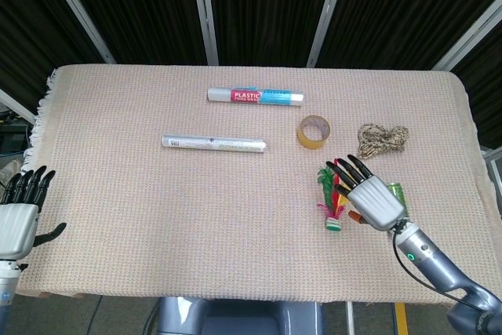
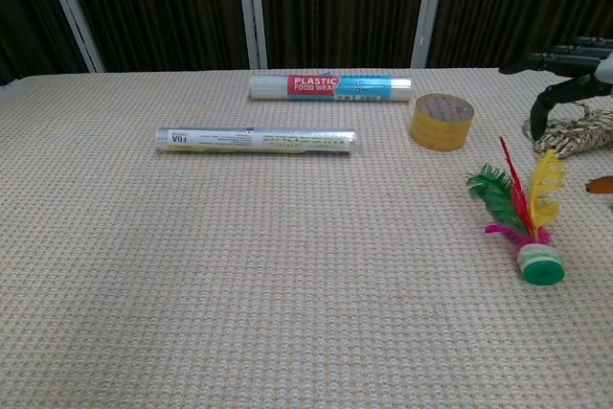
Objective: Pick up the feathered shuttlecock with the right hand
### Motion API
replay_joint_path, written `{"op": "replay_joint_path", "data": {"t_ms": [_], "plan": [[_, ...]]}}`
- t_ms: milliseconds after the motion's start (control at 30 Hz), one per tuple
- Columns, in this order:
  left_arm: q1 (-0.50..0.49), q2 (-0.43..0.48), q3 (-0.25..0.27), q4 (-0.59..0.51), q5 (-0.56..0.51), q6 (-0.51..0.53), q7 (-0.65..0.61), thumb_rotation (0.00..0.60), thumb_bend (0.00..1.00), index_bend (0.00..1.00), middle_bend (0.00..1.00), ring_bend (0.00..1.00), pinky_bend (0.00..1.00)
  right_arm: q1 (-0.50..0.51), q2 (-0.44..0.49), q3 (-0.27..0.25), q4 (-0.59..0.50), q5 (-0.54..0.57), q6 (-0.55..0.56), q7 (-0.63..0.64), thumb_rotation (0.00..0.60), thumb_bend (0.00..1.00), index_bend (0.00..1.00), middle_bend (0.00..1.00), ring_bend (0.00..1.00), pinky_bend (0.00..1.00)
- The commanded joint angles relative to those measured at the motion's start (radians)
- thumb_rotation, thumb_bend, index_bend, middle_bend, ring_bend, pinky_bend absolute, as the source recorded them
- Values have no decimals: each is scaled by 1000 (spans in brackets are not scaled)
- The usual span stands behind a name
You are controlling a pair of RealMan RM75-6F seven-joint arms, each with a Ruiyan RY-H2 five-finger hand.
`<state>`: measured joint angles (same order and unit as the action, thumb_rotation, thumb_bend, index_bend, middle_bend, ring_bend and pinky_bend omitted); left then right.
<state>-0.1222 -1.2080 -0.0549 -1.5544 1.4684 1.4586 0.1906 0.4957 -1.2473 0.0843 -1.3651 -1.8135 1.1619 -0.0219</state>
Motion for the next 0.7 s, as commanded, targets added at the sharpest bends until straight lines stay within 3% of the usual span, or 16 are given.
{"op": "replay_joint_path", "data": {"t_ms": [33,367,700], "plan": [[-3,-11,-4,4,-15,-10,15,600,153,0,0,0,0,65,-50,-2,95,-1,-77,37,600,118,375,30,0,0],[-6,-47,-13,8,-62,-21,97,600,157,0,0,0,0,179,-82,-14,273,2,-192,88,600,119,362,23,0,0],[-15,-80,-18,10,-91,-35,159,600,156,0,0,0,0,250,-164,-81,435,-15,-253,178,600,120,371,26,0,0]]}}
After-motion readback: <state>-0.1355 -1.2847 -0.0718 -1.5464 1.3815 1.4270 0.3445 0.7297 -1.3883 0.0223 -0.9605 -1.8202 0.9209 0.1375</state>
